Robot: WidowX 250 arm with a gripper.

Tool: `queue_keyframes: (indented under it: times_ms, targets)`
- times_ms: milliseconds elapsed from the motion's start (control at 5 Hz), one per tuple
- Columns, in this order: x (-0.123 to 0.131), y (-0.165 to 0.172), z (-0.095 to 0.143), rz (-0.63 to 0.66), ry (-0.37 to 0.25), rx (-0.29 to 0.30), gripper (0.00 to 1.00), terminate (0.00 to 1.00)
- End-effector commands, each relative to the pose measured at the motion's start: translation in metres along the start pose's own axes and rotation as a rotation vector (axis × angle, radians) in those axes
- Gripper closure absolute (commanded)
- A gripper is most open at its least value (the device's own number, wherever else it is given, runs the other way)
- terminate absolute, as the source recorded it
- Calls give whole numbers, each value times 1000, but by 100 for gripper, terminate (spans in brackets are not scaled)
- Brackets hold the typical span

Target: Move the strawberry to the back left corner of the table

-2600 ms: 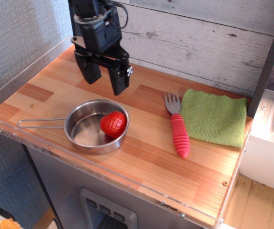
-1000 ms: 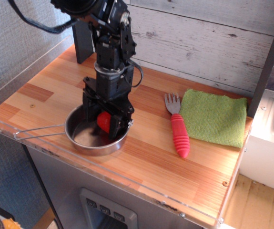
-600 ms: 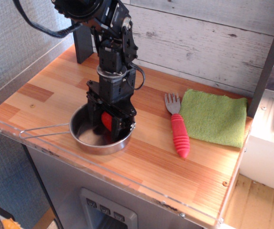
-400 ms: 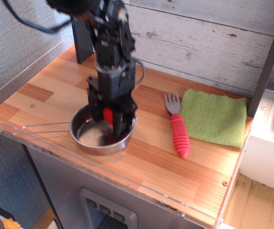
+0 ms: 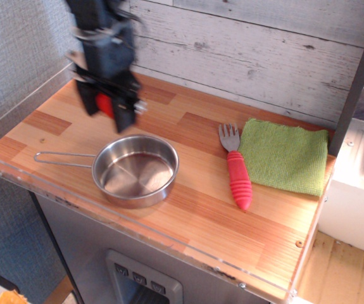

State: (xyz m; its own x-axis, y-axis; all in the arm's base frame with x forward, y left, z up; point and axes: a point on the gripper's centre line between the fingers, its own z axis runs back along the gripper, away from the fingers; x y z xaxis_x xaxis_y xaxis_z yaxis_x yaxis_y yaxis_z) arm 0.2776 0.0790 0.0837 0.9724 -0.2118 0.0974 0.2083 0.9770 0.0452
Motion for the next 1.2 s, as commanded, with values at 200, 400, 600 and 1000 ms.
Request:
queue_keyframes:
  times_ms: [200,400,600,1000]
  targets:
    - [19,84,-36,143,-34,116,100,0]
    - [26,86,-44,147,-24,131,100,0]
    - [29,90,-50,144,-13,149,100,0]
    - [26,97,-58,172,21,141,0,0]
